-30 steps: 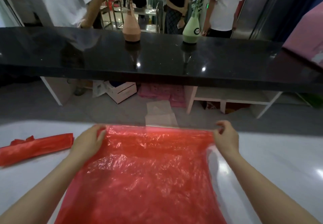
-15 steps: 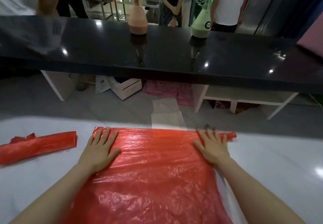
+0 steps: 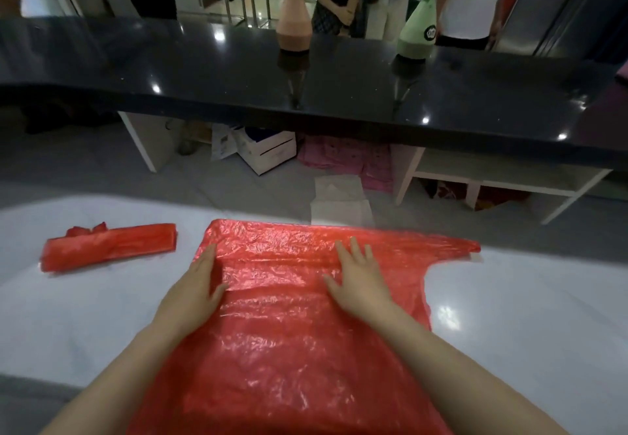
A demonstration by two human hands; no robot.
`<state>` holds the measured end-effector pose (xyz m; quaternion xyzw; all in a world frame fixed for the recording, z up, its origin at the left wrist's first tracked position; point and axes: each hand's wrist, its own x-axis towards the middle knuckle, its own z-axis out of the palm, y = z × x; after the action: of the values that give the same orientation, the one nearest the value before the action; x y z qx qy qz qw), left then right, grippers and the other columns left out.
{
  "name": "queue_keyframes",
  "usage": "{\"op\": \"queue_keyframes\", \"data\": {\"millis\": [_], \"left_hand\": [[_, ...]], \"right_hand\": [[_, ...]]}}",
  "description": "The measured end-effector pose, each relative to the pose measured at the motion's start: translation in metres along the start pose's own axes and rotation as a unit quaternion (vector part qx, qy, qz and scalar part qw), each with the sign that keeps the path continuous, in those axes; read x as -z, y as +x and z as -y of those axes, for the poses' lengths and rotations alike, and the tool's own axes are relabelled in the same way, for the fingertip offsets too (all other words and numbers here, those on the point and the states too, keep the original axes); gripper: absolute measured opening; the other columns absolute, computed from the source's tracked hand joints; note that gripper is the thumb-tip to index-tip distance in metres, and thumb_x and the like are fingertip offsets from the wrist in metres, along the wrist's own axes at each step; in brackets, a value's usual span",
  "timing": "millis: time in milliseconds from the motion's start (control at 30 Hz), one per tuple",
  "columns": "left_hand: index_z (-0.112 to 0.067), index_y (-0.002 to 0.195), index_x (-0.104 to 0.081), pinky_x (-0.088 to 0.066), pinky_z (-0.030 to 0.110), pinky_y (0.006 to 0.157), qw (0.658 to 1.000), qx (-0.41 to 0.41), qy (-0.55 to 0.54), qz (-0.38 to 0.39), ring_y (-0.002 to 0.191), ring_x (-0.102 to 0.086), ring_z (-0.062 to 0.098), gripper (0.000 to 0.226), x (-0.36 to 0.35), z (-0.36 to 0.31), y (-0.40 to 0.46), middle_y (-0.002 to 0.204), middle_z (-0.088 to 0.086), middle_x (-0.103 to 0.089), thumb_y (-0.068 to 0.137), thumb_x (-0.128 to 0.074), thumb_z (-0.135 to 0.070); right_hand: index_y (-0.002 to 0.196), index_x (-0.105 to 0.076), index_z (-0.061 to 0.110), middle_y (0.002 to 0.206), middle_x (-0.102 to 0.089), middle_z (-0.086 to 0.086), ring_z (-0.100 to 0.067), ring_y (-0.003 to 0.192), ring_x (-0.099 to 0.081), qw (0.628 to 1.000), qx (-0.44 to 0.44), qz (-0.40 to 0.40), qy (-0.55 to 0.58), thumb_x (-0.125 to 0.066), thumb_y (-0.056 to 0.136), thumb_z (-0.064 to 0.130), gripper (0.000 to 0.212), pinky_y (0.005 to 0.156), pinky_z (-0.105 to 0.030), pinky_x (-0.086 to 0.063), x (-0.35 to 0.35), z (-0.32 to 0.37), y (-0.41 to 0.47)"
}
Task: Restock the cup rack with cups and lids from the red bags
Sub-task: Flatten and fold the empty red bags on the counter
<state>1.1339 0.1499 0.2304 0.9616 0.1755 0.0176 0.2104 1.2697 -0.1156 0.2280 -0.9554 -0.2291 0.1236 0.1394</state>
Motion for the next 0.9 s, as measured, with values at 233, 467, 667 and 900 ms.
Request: {"op": "queue_keyframes", "data": {"millis": [233, 467, 667, 900], "left_hand": [[-0.023, 0.15, 0.003, -0.001, 0.033, 0.117, 0.985, -0.073, 0.133, 0.076, 0.146, 0.006, 0.016, 0.096, -0.022, 0.004, -0.002, 0.154, -0.002, 0.012, 0.074, 0.001, -0.081], [-0.014, 0.147, 0.014, 0.01, 0.026, 0.114, 0.988, -0.076, 0.118, 0.061, 0.14, 0.015, 0.008, 0.092, -0.02, -0.011, -0.008, 0.151, -0.003, 0.02, 0.078, 0.004, -0.073], [-0.024, 0.152, -0.014, -0.032, 0.032, 0.108, 0.994, -0.095, 0.054, 0.012, 0.144, -0.023, 0.017, 0.061, -0.03, -0.053, -0.043, 0.159, -0.007, -0.002, 0.098, -0.042, -0.02], [-0.021, 0.152, 0.001, -0.009, 0.028, 0.117, 0.991, -0.08, 0.089, 0.068, 0.147, -0.001, 0.014, 0.078, -0.048, -0.048, -0.059, 0.155, -0.006, 0.01, 0.092, -0.023, -0.065]], "right_hand": [[0.148, 0.008, 0.044, 0.159, 0.019, 0.001, -0.027, 0.144, 0.023, 0.997, -0.029, -0.015, -0.069, -0.007, 0.075, 0.081, 0.083, 0.113, -0.051, 0.015, -0.031, -0.034, -0.016], [0.151, 0.008, 0.037, 0.159, 0.019, -0.002, -0.026, 0.143, 0.024, 0.995, -0.037, -0.026, -0.085, -0.008, 0.081, 0.077, 0.082, 0.114, -0.052, 0.016, -0.002, -0.06, -0.015], [0.153, -0.005, 0.023, 0.16, 0.014, -0.004, -0.023, 0.146, 0.016, 0.998, 0.009, -0.038, -0.043, -0.039, 0.095, 0.05, 0.072, 0.115, -0.038, 0.005, 0.0, -0.05, -0.057], [0.15, 0.002, 0.041, 0.159, 0.016, 0.004, -0.027, 0.146, 0.016, 0.997, -0.031, -0.001, -0.07, -0.023, 0.085, 0.076, 0.078, 0.116, -0.045, 0.006, -0.019, -0.079, -0.104]]}}
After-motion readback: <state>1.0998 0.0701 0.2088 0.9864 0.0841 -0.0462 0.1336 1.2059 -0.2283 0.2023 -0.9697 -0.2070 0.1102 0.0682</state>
